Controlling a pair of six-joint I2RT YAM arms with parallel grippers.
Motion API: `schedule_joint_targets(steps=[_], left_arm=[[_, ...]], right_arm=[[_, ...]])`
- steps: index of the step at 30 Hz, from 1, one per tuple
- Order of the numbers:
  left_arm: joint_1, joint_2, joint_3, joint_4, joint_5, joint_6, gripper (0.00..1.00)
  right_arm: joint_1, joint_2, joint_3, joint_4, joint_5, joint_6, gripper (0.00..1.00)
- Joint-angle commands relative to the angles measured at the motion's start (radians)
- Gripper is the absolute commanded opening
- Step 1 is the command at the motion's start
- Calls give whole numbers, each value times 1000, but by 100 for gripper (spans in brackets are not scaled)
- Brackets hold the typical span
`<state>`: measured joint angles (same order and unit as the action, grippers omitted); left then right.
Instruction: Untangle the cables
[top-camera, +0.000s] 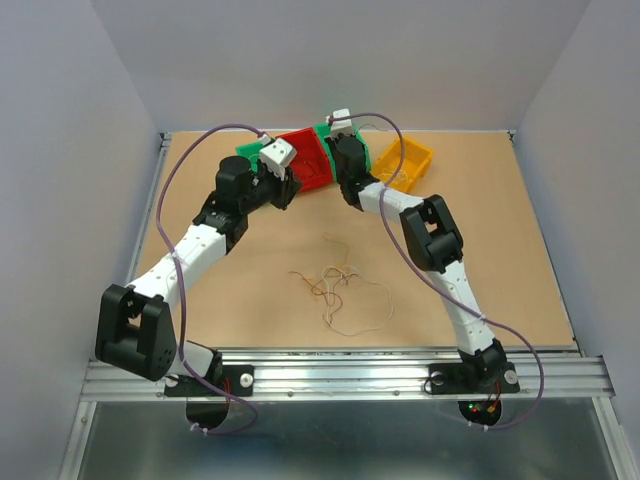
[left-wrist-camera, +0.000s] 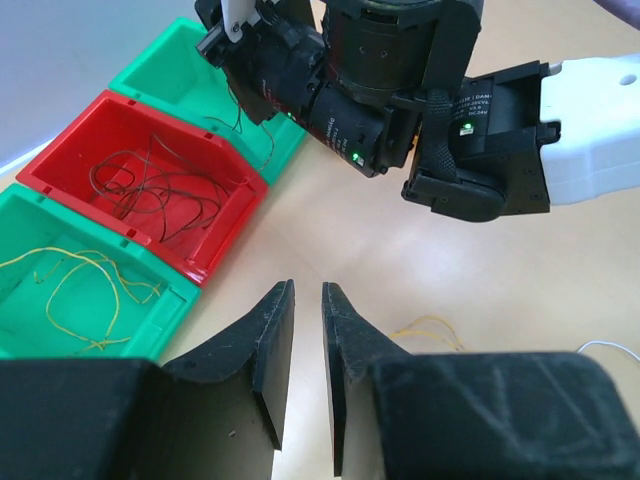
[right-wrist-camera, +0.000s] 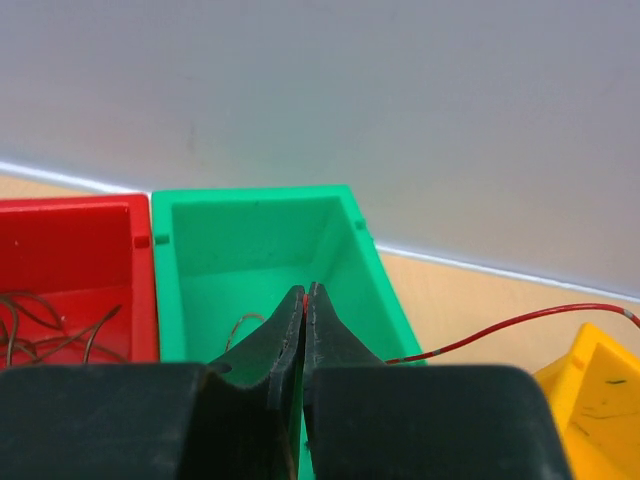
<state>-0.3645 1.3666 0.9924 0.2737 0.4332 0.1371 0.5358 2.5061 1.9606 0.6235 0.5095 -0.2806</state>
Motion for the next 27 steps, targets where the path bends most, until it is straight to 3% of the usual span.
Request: schedule_joint_targets(steps=[1,8,12,21,27], left_arm=[[6,9,29,38,7,-1,29],[6,8,31,35,16,1,29],[6,15,37,25,24,-1,29],[6,14,41,16,38,-2,29],[7,14,46,9,45,-4,29]], right_arm=[[-14,13,61,-45,-63,57,0],[-99,51,208,-370,-320,277,1],[-108,137,359,-542,-335,322,0],[-137,174,359,-651,-503,388,0],[-131,154,336,-752,-502,371,1]])
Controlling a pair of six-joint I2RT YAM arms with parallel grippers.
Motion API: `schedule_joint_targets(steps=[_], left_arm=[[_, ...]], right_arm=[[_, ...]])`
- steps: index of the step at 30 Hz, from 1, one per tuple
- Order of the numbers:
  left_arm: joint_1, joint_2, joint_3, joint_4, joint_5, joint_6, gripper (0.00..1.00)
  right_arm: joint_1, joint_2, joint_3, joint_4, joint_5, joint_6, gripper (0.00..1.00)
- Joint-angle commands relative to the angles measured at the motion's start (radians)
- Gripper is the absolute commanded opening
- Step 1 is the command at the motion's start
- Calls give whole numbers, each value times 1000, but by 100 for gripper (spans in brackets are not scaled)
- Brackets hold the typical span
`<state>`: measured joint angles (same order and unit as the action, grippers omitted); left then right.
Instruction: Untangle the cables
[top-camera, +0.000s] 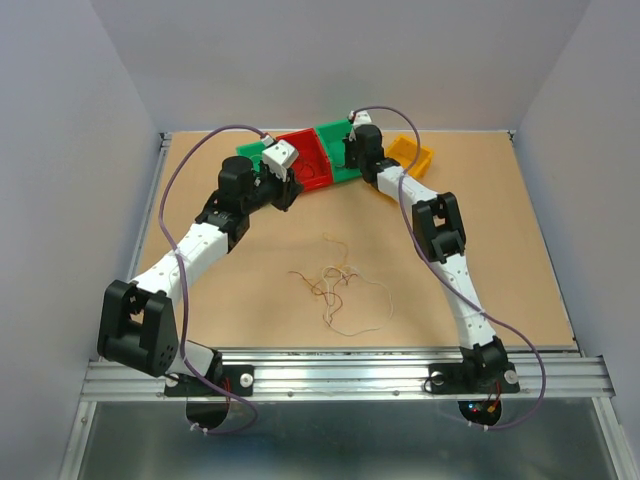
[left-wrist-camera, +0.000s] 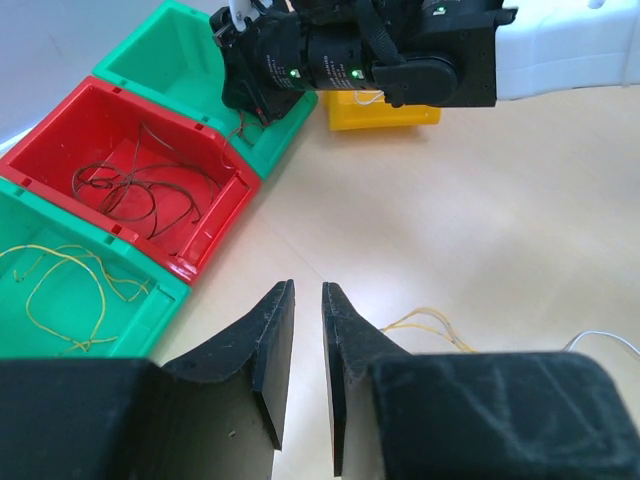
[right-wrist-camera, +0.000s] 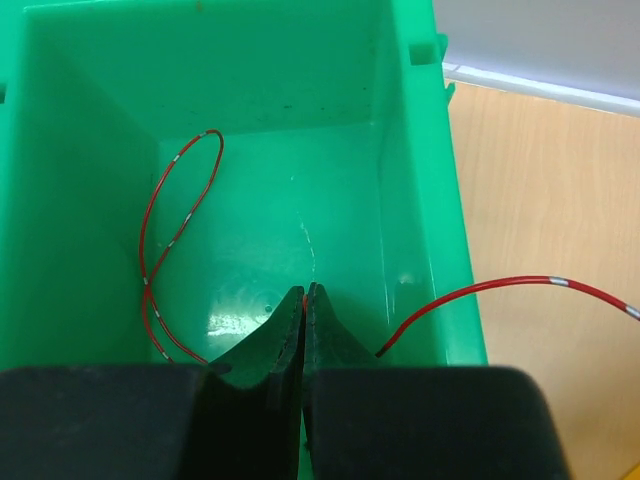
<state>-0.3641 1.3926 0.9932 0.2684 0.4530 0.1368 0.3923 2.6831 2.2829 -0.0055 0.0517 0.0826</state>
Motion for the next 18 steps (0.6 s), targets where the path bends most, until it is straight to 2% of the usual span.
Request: schedule_joint_targets(steps=[1,6,11,18], left_arm=[[5,-12,45,12,27,-3,29],[5,-21,44,9,29,-2,29],[5,-26,42,8,30,-3,29],[5,-20,44,8,30,-3,29]], right_arm=[[13,-44,-9,-128,-36,8,1],[20,-198,-189,-166,0,29,0],[33,-299,-287,-226,68,32,1],[36,-336,-286,-206,71,48,5]])
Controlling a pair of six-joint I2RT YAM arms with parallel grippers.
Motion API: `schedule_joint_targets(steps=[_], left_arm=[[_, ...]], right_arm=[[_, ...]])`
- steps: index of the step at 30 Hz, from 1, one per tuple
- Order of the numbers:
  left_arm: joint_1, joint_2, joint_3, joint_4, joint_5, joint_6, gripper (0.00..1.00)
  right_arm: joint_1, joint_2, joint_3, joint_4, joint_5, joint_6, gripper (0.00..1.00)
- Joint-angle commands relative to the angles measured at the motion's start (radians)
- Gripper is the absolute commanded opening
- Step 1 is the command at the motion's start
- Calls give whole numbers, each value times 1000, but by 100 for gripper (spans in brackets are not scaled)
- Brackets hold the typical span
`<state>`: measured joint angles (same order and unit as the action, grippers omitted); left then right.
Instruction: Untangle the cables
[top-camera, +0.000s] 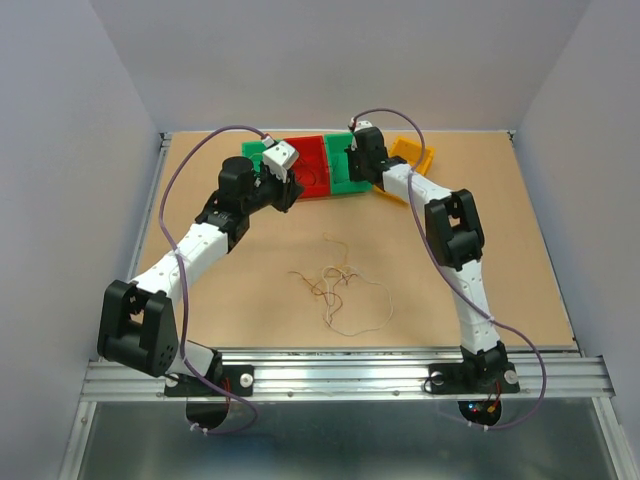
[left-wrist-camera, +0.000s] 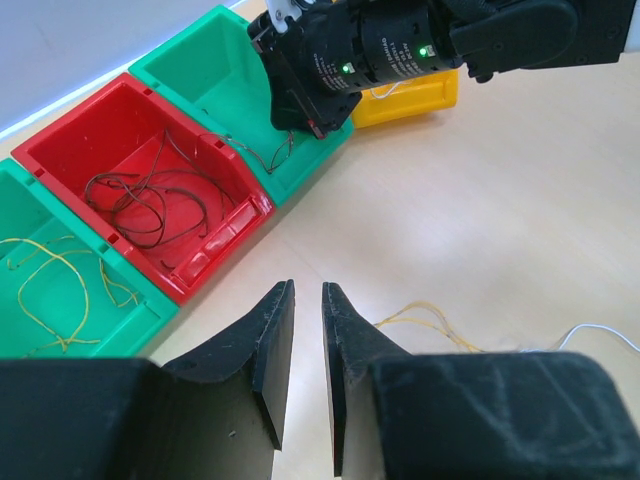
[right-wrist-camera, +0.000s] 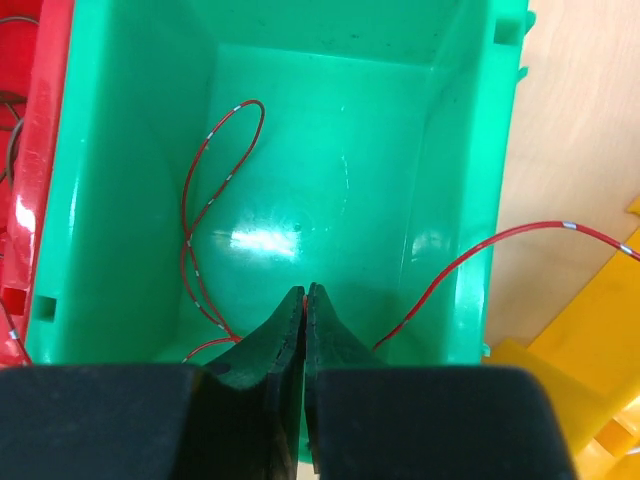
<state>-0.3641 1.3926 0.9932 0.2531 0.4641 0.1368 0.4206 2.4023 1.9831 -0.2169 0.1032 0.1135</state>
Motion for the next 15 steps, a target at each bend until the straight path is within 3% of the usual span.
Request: schedule_joint_targets(steps=[1,3,6,15], left_arm=[[7,-20,44,25,21,-3,29],[5,-18,44,25,19,-3,29],[7,-20,42,25,15,0,29],[5,-18,41,26,16,3,29]], right_arm=[[10,-54,37,11,16,17,5],[15,-54,55,11,24,12,9],[29,-61,83,20,33,6,22],[53,-150,-39,145,40,-34,31]])
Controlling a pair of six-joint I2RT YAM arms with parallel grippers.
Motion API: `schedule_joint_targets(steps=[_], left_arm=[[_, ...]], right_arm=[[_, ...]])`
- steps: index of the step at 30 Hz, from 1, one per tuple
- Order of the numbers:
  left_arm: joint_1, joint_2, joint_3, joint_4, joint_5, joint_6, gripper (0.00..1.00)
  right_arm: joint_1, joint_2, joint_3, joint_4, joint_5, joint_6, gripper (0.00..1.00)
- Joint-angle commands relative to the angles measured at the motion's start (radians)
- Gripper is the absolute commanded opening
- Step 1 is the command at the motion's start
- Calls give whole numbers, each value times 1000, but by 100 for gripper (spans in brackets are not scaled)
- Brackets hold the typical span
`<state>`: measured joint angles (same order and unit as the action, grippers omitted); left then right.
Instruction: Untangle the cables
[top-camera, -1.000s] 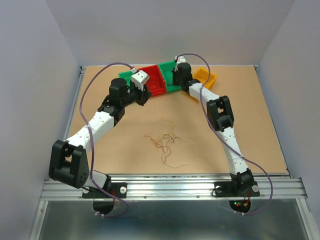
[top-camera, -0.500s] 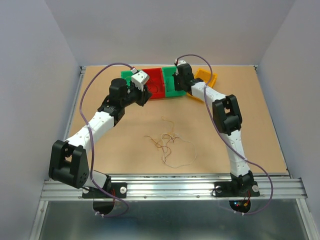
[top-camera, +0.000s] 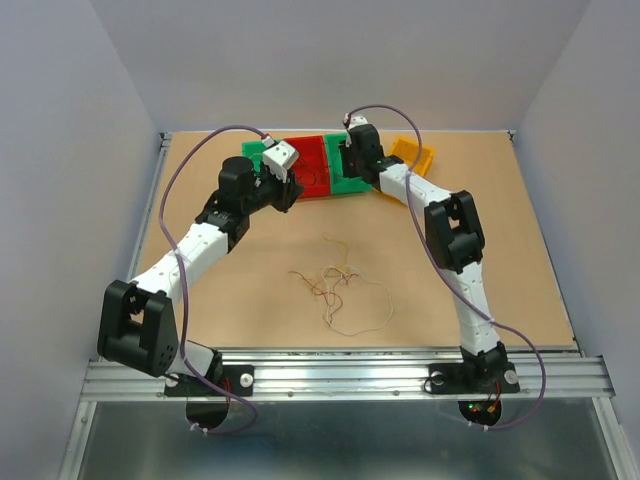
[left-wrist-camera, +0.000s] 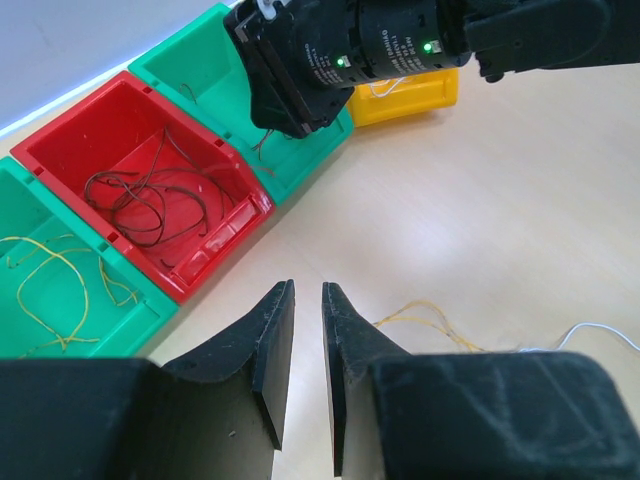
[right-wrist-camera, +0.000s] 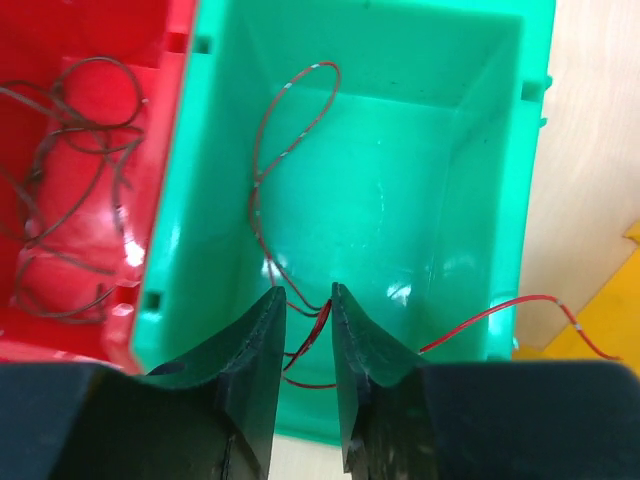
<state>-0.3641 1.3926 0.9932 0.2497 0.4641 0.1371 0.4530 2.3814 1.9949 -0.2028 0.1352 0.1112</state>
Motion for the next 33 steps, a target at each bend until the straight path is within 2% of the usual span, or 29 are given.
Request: schedule_joint_targets(steps=[1,7,9,10,13,15,17,19,20,24,29,33], left_arm=[[5,-20,41,30,16,2,29],[5,-23,38,33,13,4,29],[5,-21,38,31,15,6,29],[5,-20,38,31,16,4,29],[5,-18,39,33,13,6,29],[5,-15,39,33,13,6,29],[5,-15,39,33,13,9,29],[5,-14,39,33,11,7,29],[5,-12,39,33,13,7,29],[5,-15,38,33,13,9,29],[5,-24,33,36,13,7,29],[5,-27,32,36,15,9,29]], right_arm=[[23,-152,-67,141,7,-33,33],[27,-186,-127,195,23,-36,33],[26,-174,-113,195,35,-38,22],[26,-166,-105,192,38,-39,11],[26,-127,-55,194,50,-44,3],[26,-84,-10,195,69,-47,2],[26,-70,-2,195,75,-44,5],[26,-77,-16,194,69,-36,19],[26,-85,-27,194,69,-35,22],[26,-163,-123,232,83,-19,25],[27,-290,-313,305,86,-8,34],[24,-355,-404,307,142,13,40]])
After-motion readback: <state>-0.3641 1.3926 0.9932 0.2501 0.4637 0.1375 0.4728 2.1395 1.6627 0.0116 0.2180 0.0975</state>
